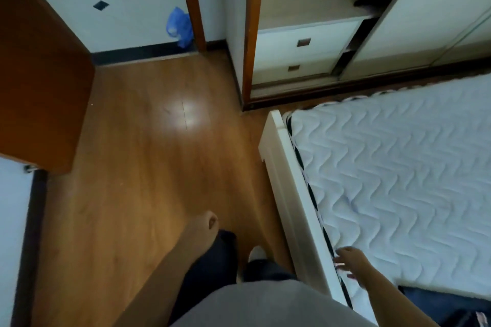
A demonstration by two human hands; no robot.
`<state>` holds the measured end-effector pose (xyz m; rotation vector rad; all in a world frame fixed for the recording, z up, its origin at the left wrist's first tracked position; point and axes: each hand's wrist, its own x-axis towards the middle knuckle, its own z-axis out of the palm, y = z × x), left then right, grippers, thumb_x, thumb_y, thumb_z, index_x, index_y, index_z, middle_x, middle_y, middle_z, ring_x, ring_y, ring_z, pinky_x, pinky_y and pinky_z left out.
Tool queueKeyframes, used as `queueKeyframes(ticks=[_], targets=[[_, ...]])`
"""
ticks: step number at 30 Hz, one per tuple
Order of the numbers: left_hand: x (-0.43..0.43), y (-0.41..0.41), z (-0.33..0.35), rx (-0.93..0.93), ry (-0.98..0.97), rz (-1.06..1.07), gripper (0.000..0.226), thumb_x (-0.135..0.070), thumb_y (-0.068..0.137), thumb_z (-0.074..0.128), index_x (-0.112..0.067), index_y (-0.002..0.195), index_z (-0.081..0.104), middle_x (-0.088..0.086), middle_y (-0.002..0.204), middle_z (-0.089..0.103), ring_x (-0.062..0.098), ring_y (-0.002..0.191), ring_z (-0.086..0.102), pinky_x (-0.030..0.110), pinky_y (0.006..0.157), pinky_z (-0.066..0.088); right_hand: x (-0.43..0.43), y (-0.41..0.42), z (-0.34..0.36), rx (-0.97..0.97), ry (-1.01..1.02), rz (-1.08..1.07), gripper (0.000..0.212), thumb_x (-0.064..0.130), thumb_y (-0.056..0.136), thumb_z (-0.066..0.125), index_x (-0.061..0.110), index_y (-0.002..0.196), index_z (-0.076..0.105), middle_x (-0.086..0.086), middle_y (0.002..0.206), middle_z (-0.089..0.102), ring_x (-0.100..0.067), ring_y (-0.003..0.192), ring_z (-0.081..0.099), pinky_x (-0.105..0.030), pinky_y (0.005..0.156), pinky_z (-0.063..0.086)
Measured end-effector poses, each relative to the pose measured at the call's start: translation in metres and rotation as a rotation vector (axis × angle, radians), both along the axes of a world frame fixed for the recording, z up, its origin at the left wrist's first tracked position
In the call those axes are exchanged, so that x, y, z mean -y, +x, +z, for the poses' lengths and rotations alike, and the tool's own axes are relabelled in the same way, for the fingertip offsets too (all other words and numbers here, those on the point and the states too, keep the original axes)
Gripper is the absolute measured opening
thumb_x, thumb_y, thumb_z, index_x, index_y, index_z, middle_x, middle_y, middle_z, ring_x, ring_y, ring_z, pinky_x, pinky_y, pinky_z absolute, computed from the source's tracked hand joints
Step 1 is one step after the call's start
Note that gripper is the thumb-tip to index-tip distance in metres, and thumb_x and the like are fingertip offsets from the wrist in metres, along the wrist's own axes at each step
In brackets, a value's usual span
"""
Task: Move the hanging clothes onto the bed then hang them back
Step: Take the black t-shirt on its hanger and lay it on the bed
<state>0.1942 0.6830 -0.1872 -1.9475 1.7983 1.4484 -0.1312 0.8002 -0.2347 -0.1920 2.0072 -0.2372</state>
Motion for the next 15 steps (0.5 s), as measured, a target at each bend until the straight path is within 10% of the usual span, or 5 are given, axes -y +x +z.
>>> queueKeyframes(ticks=[8, 15], targets=[[0.174, 0.078, 0.01, 0.008, -0.07, 0.153, 0.021, -0.023, 0.096, 0.04, -0.016, 0.111, 0.053, 0.005, 0.114, 0.059, 0.014, 0.093, 0.052, 0.024, 0.08, 0.042, 0.222, 0.056, -0.003, -0.048, -0.141, 0.142, 0.013, 0.002, 0.09, 0.044, 0.002, 0.084, 0.056, -0.014, 0.077, 0.057, -0.021, 0.065, 0.05, -0.024, 0.054, 0.035], [0.364, 0.104, 0.047, 0.057, -0.239, -0.006, 0.028, -0.025, 0.096, 0.039, -0.014, 0.119, 0.051, 0.004, 0.114, 0.058, 0.019, 0.106, 0.056, 0.025, 0.082, 0.041, 0.433, 0.114, 0.018, -0.043, -0.317, 0.473, 0.019, 0.025, 0.09, 0.046, 0.037, 0.075, 0.051, 0.003, 0.083, 0.056, -0.016, 0.078, 0.055, -0.031, 0.074, 0.048]])
